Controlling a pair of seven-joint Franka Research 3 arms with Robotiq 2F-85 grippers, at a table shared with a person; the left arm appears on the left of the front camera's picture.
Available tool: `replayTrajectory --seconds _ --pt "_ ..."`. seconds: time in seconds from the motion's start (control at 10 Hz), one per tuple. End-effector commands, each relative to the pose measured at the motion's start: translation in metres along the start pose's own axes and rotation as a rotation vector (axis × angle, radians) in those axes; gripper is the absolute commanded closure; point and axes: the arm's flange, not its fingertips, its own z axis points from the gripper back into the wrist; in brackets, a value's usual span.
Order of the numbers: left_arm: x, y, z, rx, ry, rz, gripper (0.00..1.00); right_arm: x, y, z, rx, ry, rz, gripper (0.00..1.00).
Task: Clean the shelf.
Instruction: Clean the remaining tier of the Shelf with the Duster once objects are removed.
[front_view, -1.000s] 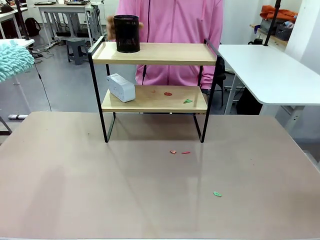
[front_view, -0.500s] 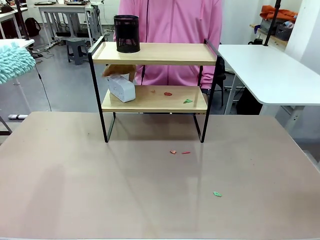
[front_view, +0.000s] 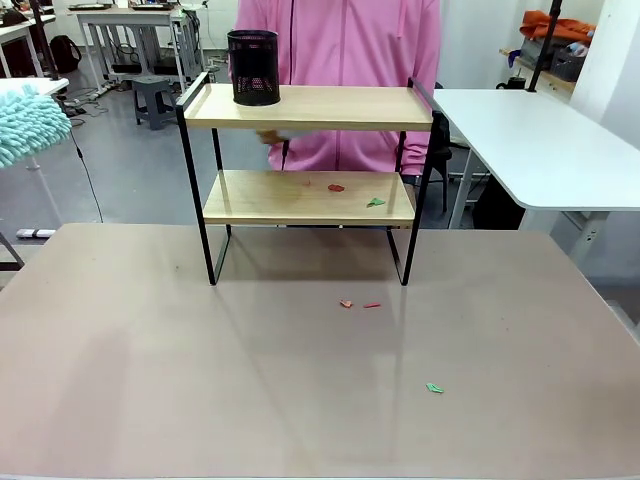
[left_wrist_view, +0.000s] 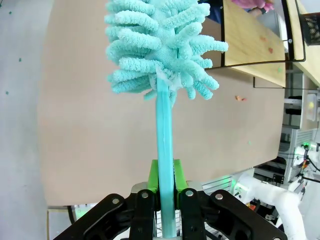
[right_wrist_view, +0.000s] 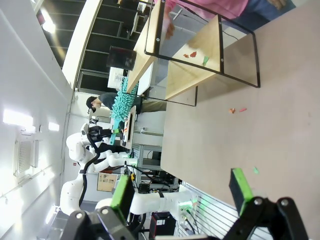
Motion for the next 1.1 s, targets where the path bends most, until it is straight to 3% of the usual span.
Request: replayTrajectory --seconds 0.0,0.4,0.5,0.8,1.0 --pt "0.0 0.002 0.004 0.003 -0.003 -0.018 1.0 0.002 0.002 -0.001 0.026 -0.014 0.025 0.0" --pt "0.0 0.002 0.004 0.003 -0.003 -0.018 1.0 0.002 0.002 -0.001 0.026 -0.014 0.025 0.0" --pt "0.0 0.0 0.0 0.0 0.0 0.0 0.88 0.002 0.002 -0.001 0.026 -0.014 0.025 0.0" --pt "-0.089 -0.022 0.032 -0.194 0.038 -0.224 0.88 0.002 0.002 -0.001 0.026 -0.014 0.025 0.0" --pt "-0.144 -0.024 0.044 -0.19 0.064 -0.306 0.88 0.002 0.002 -0.001 0.026 -0.014 0.025 0.0"
